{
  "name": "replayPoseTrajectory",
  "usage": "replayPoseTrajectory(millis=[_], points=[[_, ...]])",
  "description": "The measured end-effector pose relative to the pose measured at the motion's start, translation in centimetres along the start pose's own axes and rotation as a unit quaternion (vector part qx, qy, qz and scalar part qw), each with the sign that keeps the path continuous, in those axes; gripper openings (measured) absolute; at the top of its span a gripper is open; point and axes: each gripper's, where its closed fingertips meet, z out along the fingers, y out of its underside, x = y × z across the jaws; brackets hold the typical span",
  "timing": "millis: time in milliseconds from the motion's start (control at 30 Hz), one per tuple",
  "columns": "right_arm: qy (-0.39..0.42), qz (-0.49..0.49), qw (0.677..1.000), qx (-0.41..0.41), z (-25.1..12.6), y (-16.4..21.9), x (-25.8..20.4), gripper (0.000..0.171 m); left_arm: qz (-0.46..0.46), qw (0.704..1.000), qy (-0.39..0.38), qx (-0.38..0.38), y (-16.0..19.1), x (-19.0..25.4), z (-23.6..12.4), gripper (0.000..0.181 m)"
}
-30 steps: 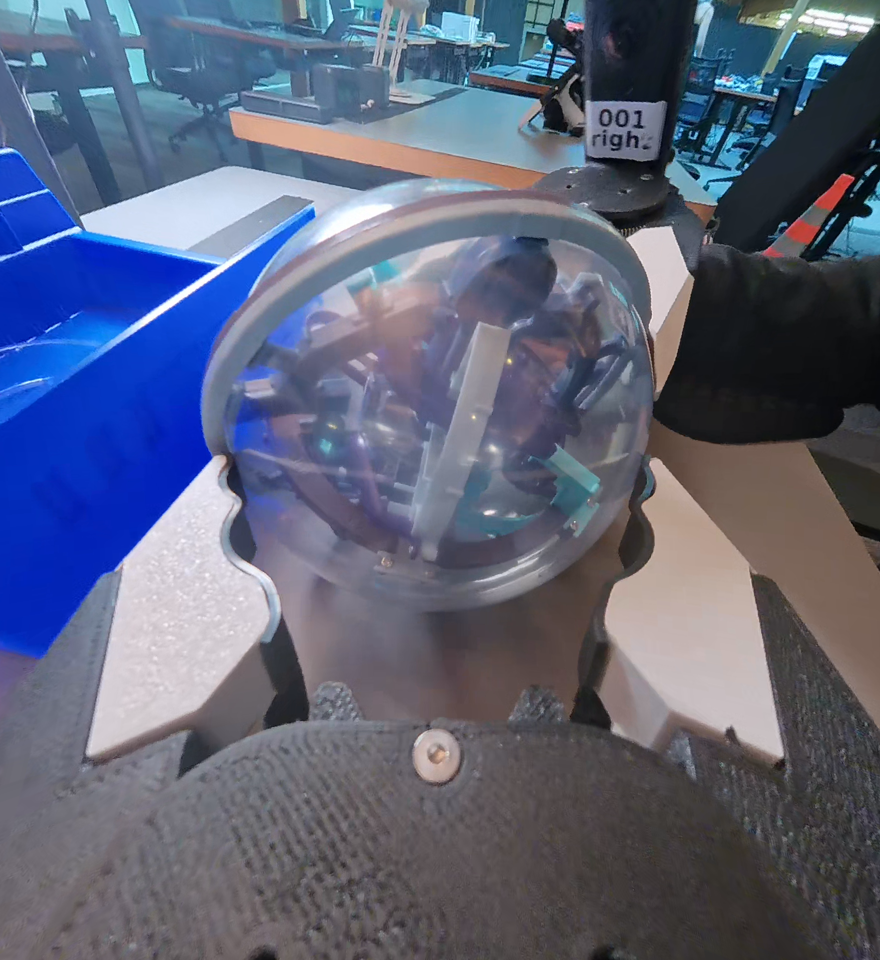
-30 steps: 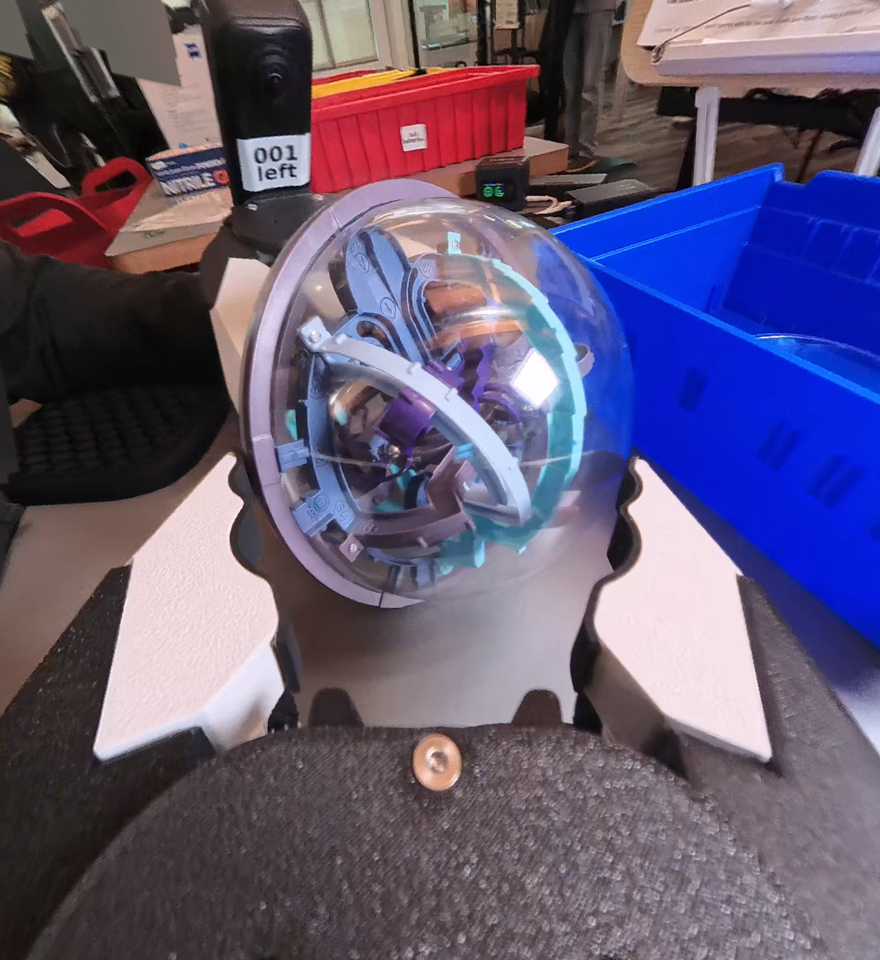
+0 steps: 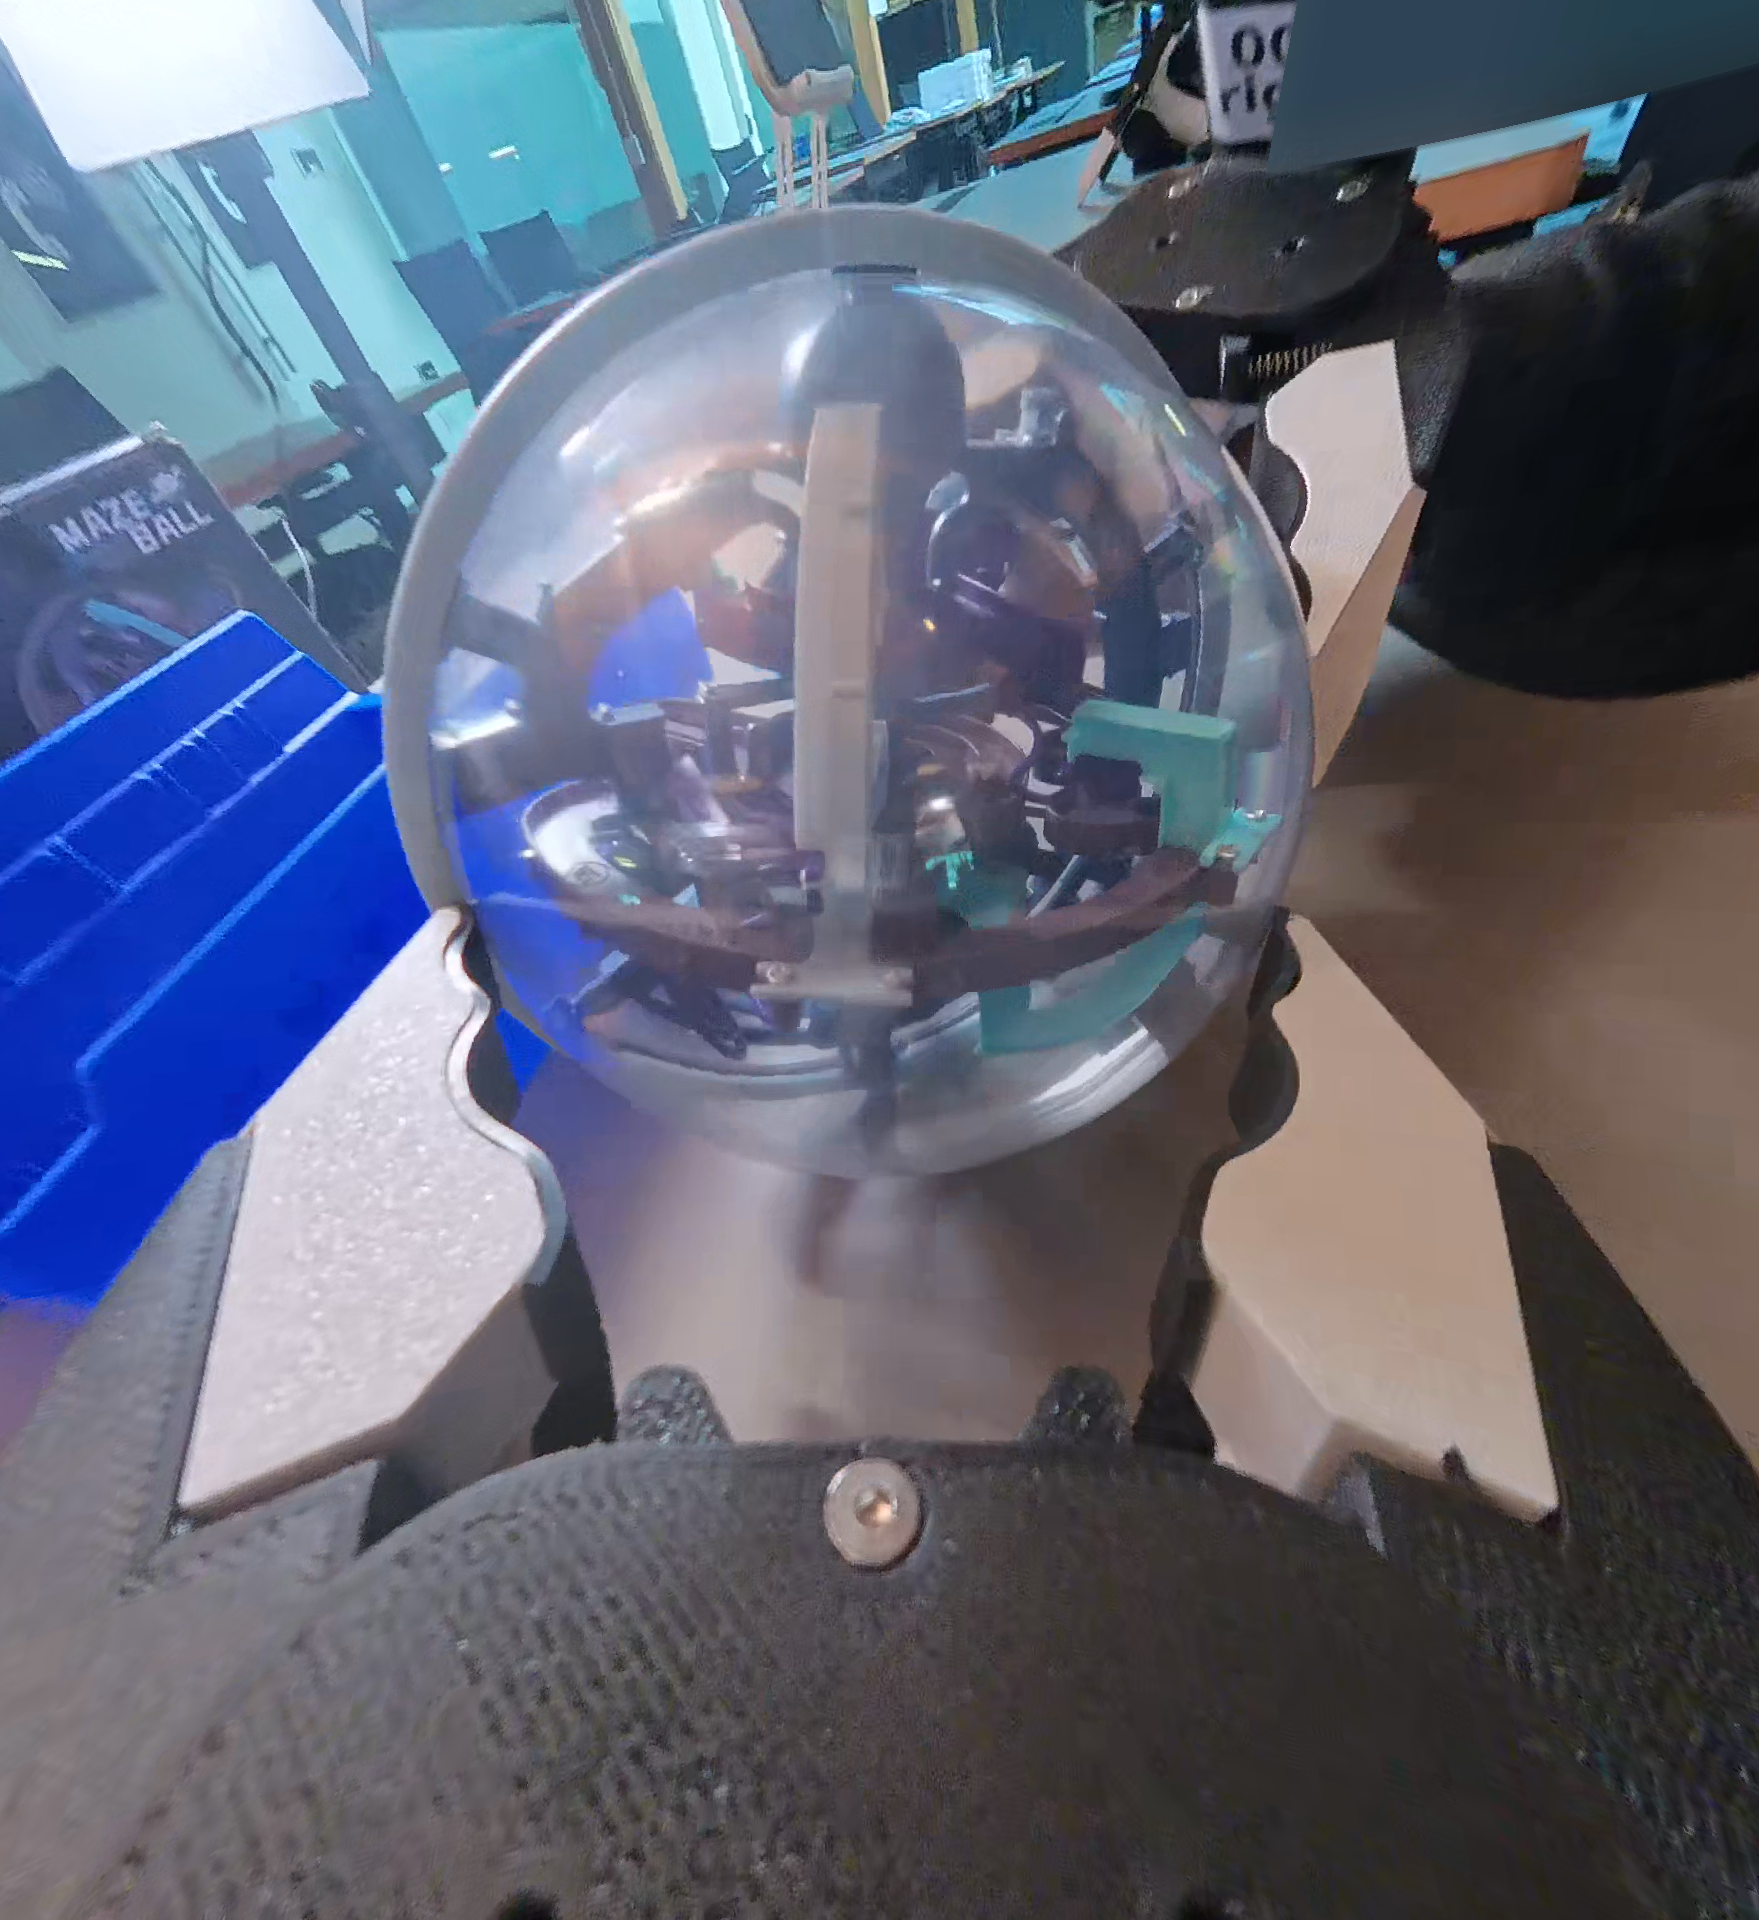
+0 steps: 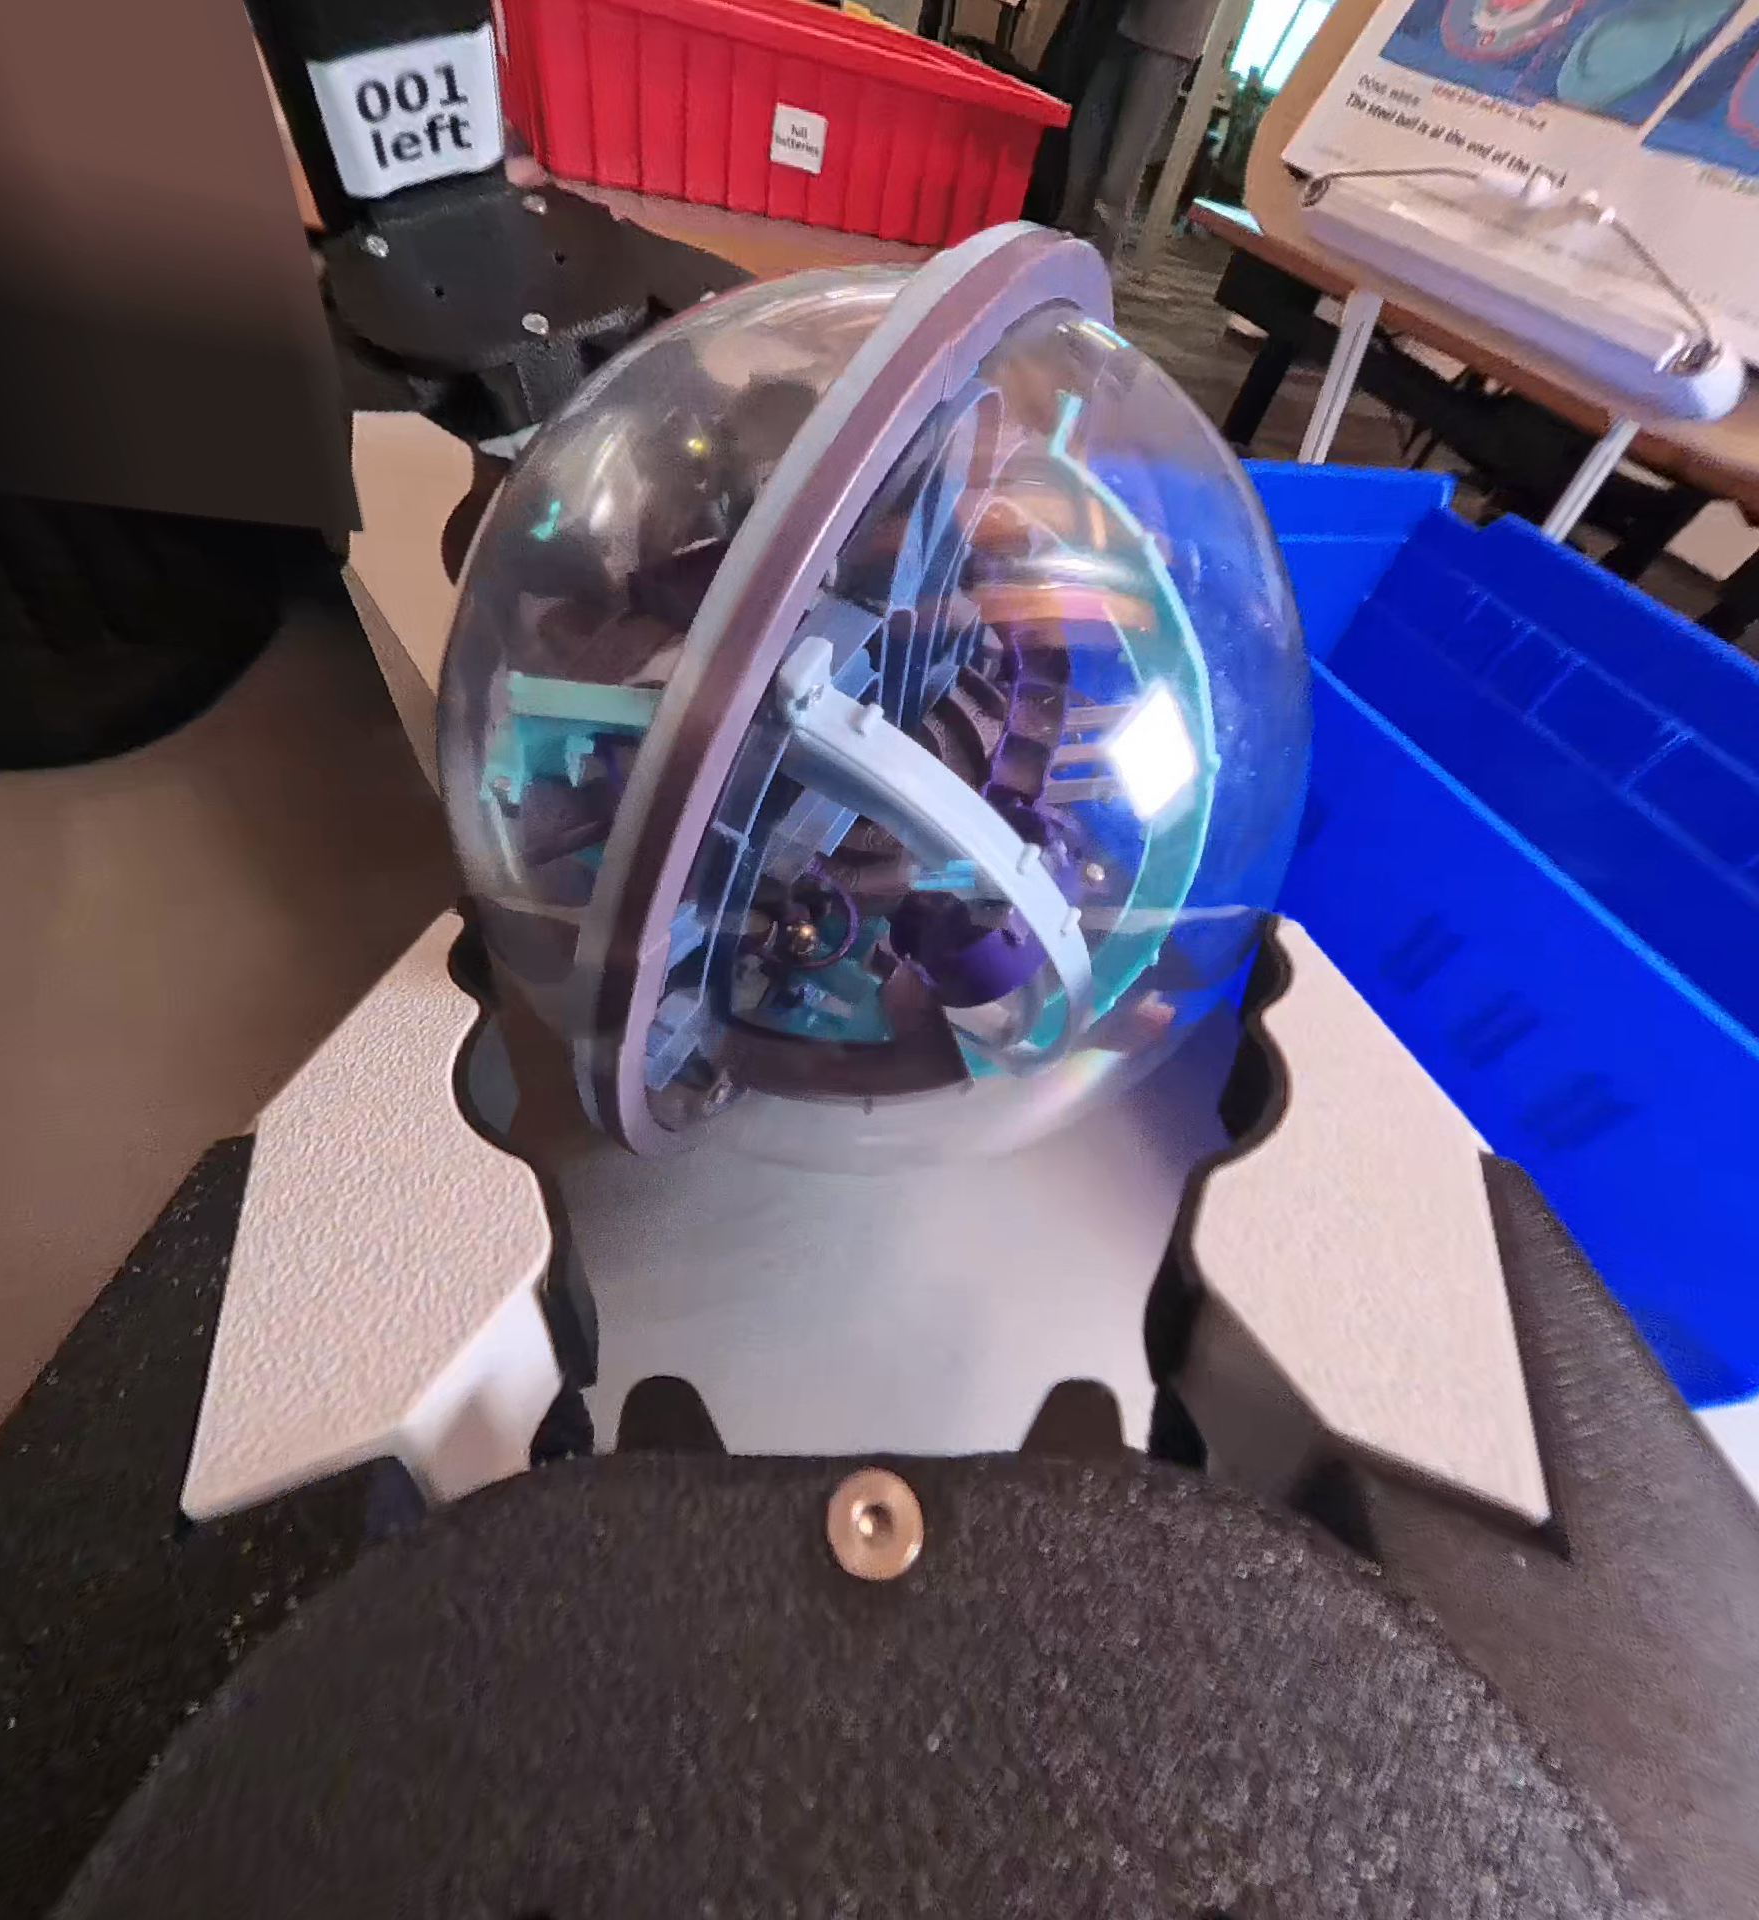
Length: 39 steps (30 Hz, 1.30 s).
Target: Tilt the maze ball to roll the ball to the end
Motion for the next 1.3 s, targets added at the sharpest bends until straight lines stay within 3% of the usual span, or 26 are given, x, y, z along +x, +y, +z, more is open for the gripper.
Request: replayPoseTrajectory(millis=[800, 1000, 1300], points=[[0.073, -0.211, 0.969, -0.103, 1.0, -1.6, -1.0, 0.141, 0.036, 0.992, -0.034, -0.114, 4.2, -0.2, 0.6, 0.144], [0.085, -0.192, 0.974, -0.081, 0.8, -1.0, -0.8, 0.143, 0.062, 0.997, -0.033, -0.043, 1.7, 0.1, -0.1, 0.142], [0.1, -0.165, 0.98, -0.046, 0.9, -0.7, -1.1, 0.145, 0.111, 0.993, -0.039, -0.004, -0.3, 0.7, -0.6, 0.142]])
